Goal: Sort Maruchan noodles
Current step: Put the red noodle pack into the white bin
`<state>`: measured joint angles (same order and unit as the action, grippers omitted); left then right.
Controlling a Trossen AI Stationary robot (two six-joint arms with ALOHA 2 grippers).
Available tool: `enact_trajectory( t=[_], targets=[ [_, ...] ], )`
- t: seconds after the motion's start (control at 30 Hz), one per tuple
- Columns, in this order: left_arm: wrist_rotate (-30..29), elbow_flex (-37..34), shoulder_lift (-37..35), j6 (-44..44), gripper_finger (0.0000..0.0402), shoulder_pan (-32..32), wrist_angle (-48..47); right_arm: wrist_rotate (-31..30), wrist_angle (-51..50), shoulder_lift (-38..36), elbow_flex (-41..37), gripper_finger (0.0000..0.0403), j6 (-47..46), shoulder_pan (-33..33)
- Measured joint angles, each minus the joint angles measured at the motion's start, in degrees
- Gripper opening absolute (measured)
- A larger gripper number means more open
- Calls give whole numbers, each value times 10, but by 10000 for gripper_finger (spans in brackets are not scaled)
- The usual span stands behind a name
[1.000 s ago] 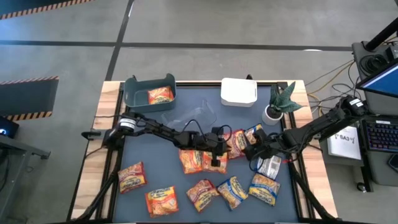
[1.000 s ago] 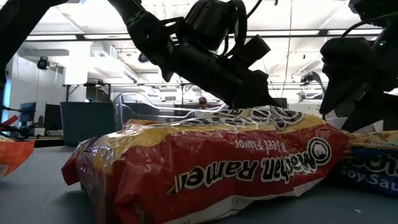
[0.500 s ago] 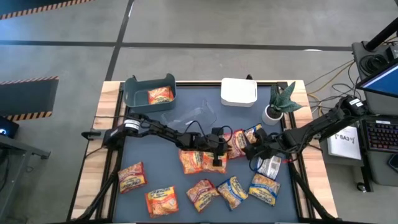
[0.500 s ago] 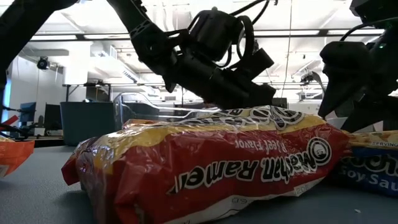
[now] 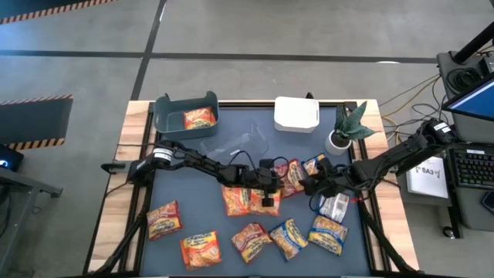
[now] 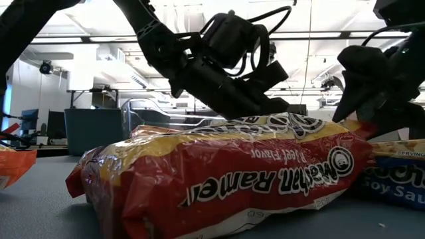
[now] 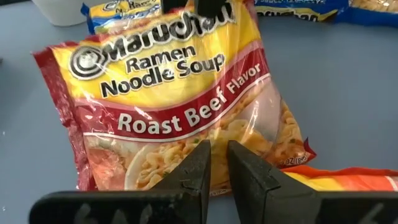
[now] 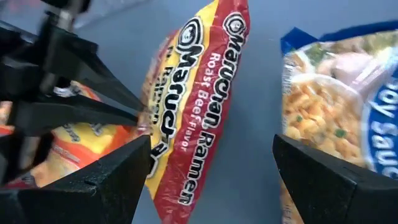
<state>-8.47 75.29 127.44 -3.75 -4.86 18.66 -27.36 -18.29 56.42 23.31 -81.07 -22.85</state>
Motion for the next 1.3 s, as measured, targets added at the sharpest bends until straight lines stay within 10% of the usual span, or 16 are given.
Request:
enact_trajectory(
  t=[1.3],
  targets=[
    [-1, -9, 1, 7, 39, 1, -3, -42, 191, 130, -6, 268, 48, 12]
  ],
)
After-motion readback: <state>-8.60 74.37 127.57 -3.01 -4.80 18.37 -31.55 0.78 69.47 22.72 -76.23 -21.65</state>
